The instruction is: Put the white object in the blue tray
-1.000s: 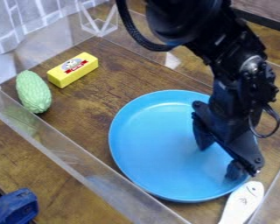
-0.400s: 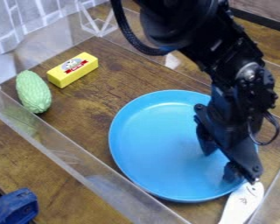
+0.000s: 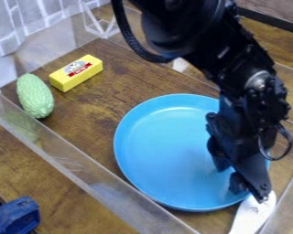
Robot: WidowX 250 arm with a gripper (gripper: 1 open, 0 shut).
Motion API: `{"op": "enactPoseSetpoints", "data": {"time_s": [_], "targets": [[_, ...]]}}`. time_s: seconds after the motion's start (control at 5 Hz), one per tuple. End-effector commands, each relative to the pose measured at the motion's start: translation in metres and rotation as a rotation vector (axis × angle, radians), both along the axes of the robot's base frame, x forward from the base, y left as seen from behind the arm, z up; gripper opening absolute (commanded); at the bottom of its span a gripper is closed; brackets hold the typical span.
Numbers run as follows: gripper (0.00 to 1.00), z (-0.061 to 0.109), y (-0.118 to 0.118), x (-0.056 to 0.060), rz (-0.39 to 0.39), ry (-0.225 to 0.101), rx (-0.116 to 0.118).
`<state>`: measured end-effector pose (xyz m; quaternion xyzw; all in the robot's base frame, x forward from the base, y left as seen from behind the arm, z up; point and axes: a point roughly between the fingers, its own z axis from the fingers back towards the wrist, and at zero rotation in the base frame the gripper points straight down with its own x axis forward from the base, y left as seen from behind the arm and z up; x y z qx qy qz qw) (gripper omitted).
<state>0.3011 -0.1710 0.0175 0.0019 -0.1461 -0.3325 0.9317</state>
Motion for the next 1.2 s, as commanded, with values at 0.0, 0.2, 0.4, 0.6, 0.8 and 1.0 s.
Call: {"op": "enactPoseSetpoints", "data": {"time_s": [0.0, 0.2, 0.4, 0.6, 0.8, 1.0], "targets": [[1.00, -0.013, 0.013, -0.015, -0.044, 0.050, 0.040], [0.00, -0.009, 0.013, -0.016, -0.086, 0.046, 0.041], [0.00, -0.006, 0.012, -0.018, -0.127, 0.043, 0.041], [0.00, -0.005, 0.005, -0.020, -0.130, 0.039, 0.038], [1.00, -0.006, -0.002, -0.021, -0.135, 0.037, 0.036], [1.00, -0.007, -0.006, -0.027, -0.178, 0.034, 0.035]]}}
